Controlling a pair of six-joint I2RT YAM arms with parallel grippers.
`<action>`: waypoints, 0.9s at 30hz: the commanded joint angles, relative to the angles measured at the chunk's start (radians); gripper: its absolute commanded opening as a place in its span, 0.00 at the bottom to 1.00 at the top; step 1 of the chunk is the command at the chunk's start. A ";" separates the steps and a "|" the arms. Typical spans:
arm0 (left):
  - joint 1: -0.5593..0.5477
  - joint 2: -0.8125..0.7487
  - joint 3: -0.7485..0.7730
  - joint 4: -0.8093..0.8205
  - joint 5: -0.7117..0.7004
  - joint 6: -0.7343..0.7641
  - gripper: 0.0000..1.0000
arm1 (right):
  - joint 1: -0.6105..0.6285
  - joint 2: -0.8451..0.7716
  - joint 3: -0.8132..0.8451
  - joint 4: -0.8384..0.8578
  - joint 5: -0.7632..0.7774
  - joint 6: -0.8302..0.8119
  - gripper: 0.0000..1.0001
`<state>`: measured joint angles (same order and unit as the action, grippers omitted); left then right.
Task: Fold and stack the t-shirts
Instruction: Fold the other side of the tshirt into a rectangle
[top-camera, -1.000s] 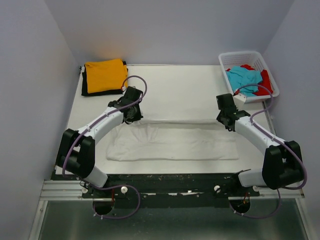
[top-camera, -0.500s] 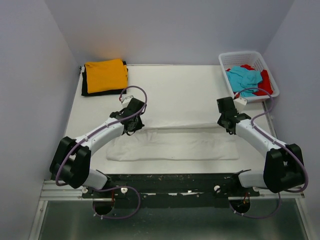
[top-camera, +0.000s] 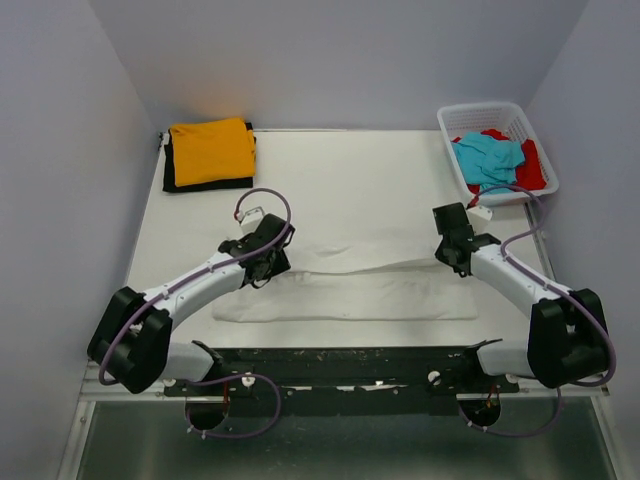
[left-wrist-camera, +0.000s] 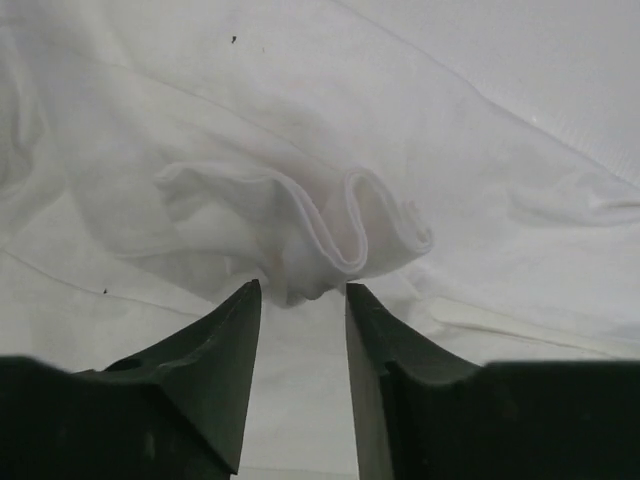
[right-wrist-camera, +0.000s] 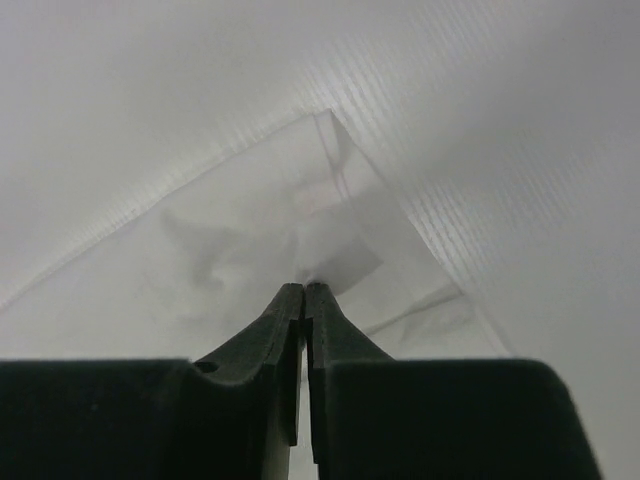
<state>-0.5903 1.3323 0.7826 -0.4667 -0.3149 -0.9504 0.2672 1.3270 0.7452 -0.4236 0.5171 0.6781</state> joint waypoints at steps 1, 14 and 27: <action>-0.059 -0.082 -0.041 -0.048 -0.017 -0.034 0.51 | 0.001 -0.040 -0.044 -0.090 -0.010 0.078 0.21; -0.265 -0.654 -0.165 -0.229 -0.169 -0.079 0.99 | 0.002 -0.515 -0.167 -0.089 -0.094 0.120 1.00; 0.254 0.147 0.398 0.036 0.425 0.442 0.99 | 0.002 -0.358 -0.151 0.138 -0.487 -0.084 1.00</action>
<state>-0.3985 1.2022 0.9672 -0.3820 -0.1139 -0.6697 0.2672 0.9436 0.5842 -0.3328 0.1436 0.6556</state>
